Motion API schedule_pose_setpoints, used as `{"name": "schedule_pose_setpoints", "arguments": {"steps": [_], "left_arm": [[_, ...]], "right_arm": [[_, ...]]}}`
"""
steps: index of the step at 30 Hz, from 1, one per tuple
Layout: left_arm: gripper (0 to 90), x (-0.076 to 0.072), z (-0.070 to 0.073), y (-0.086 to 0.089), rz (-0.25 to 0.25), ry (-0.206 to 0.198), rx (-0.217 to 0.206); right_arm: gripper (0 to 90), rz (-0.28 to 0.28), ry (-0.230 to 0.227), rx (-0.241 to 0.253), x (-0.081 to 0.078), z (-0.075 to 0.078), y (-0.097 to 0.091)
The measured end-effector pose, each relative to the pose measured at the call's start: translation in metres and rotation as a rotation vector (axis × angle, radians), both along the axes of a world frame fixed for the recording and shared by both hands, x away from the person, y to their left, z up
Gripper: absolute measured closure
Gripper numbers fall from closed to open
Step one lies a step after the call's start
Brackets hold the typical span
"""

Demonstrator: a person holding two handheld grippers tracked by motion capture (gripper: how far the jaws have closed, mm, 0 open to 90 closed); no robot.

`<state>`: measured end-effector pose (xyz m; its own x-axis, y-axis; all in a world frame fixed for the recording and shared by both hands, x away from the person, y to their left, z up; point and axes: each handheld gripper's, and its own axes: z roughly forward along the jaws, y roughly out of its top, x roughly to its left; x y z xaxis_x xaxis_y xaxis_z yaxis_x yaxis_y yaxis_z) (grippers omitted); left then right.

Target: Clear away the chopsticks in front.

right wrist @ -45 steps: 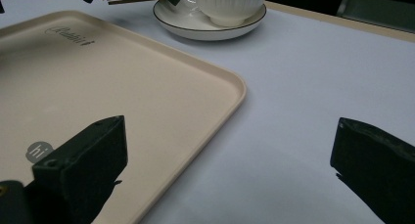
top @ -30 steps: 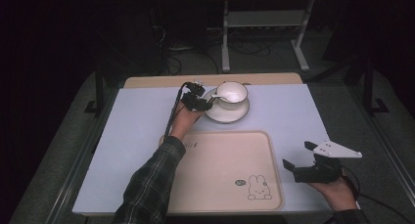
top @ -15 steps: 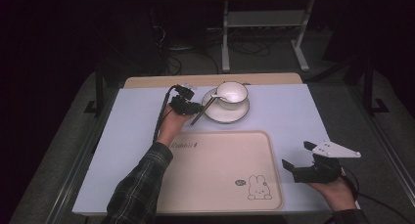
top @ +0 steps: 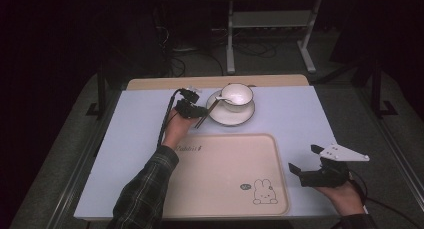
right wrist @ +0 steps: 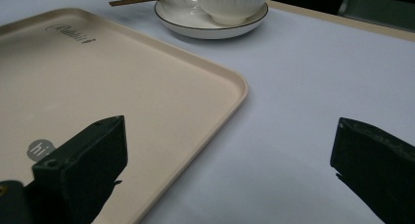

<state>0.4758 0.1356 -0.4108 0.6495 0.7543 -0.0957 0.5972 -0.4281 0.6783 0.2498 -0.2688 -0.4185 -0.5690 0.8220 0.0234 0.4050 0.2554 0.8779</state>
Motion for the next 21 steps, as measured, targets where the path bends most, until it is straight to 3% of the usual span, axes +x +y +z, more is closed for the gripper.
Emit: {"name": "schedule_pose_setpoints", "arguments": {"steps": [13,21], "left_arm": [[78.8,0.001,-0.015,0.001,0.012,0.030,0.027],[84.7,0.001,-0.014,0.004,0.037,0.025,0.038]], "right_arm": [[0.0,0.000,0.001,-0.001,0.000,0.000,0.000],[0.0,0.000,0.001,0.000,0.000,0.000,0.000]]}}
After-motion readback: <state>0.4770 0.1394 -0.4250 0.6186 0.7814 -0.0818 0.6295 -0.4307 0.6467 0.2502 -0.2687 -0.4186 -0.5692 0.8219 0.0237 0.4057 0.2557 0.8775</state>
